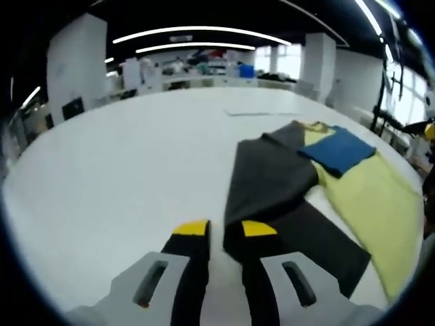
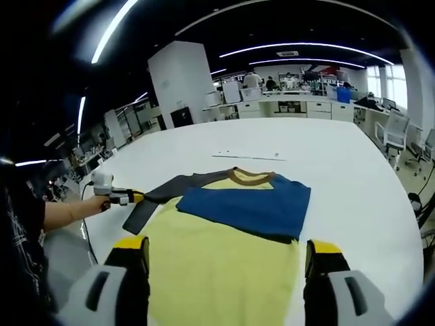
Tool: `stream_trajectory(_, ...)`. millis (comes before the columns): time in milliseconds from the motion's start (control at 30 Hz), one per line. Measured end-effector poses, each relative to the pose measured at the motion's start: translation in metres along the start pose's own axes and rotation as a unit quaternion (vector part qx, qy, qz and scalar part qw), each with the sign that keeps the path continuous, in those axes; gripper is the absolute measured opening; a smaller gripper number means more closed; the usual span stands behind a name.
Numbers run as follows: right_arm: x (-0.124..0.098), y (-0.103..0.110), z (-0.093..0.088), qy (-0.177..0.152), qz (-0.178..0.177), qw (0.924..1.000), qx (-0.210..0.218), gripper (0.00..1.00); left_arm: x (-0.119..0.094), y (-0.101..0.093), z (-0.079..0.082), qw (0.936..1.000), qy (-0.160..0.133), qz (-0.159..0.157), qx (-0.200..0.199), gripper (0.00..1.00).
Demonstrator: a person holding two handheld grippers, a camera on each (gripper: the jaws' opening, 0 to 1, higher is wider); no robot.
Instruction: Fold the garment on the visible template until the final outline fits inside the template.
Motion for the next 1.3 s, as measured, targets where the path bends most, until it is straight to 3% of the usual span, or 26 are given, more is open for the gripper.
stream_trajectory(133,-0.001,-0.001,-0.001,-0.002,-0.003,1.0,0.004,0.96,0.003,0.0,0.002,0.9998,0.004,0.002,-0.021,0.0)
stream_trajectory(267,-0.004,-0.002,-0.001,-0.004,-0.007,0.9999,0.007,0.95,0.004,0.0,0.004,0.9993,0.003,0.012,-0.036,0.0)
stream_trajectory(633,-0.007,-0.003,-0.003,-0.007,-0.008,0.9998,0.018,0.95,-0.01,-0.01,0.029,0.9967,-0.039,0.02,-0.068,0.0)
stream_trajectory(900,-0.008,-0.001,-0.004,-0.006,-0.007,0.9999,0.015,0.95,-0.017,-0.026,0.054,0.995,-0.069,0.013,-0.071,0.0)
stream_trajectory(1033,-0.01,-0.001,-0.004,-0.008,-0.007,0.9998,0.015,0.96,-0.019,-0.036,0.063,0.9964,-0.066,0.016,-0.05,0.0)
stream_trajectory(1300,-0.014,0.0,-0.006,-0.011,-0.009,0.9999,0.009,0.97,-0.021,-0.055,0.081,0.9948,-0.085,0.001,-0.057,0.0)
Point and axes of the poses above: the point that each gripper's makers call its tool centre point, and the gripper's own axes: x roughly forward along the fingers, y roughly to its left, z roughly out of its top, the point moved 7 cm from there along -x, roughly backward along the fingers, and after that the axes turned 10 degrees about z, right-handed, at the moved point
